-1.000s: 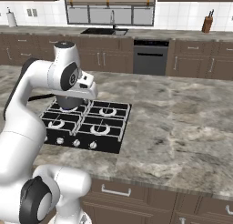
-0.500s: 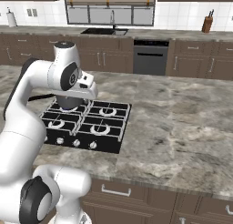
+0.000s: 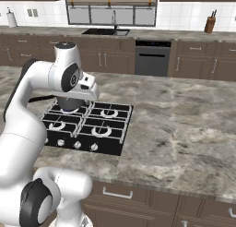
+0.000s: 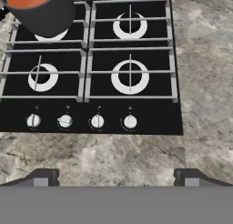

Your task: Wait until the marinara sauce is simmered to a deep red color and then turn off the stove.

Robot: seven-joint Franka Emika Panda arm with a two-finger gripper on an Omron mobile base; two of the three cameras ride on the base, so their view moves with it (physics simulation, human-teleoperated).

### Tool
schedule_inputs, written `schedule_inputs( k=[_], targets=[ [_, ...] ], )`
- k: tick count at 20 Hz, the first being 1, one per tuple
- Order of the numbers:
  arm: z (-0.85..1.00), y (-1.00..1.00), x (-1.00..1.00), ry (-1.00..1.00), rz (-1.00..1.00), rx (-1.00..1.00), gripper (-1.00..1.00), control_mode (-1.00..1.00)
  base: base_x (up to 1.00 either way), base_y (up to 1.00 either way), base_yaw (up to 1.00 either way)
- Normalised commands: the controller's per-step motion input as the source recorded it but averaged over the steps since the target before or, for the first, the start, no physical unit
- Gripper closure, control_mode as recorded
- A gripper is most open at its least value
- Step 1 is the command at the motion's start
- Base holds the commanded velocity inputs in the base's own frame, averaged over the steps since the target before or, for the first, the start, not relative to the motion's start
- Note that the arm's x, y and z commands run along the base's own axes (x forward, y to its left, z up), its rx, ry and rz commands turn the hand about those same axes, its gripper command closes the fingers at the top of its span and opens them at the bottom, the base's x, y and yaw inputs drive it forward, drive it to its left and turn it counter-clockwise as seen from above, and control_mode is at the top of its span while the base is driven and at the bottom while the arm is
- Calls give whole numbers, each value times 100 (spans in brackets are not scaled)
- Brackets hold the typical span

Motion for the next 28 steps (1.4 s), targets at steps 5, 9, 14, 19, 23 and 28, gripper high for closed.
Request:
schedule_inputs(
  k=[5,9,14,19,23,28],
  targets=[
    [0,0,0,0,0,0,-100,-100,0,0,0],
    [0,0,0,0,0,0,-100,-100,0,0,0],
    [0,0,0,0,0,0,-100,-100,0,0,0],
    [0,0,0,0,0,0,-100,-100,0,0,0],
    [0,0,0,0,0,0,-100,-100,0,0,0],
    [0,0,0,0,0,0,-100,-100,0,0,0]
  ],
)
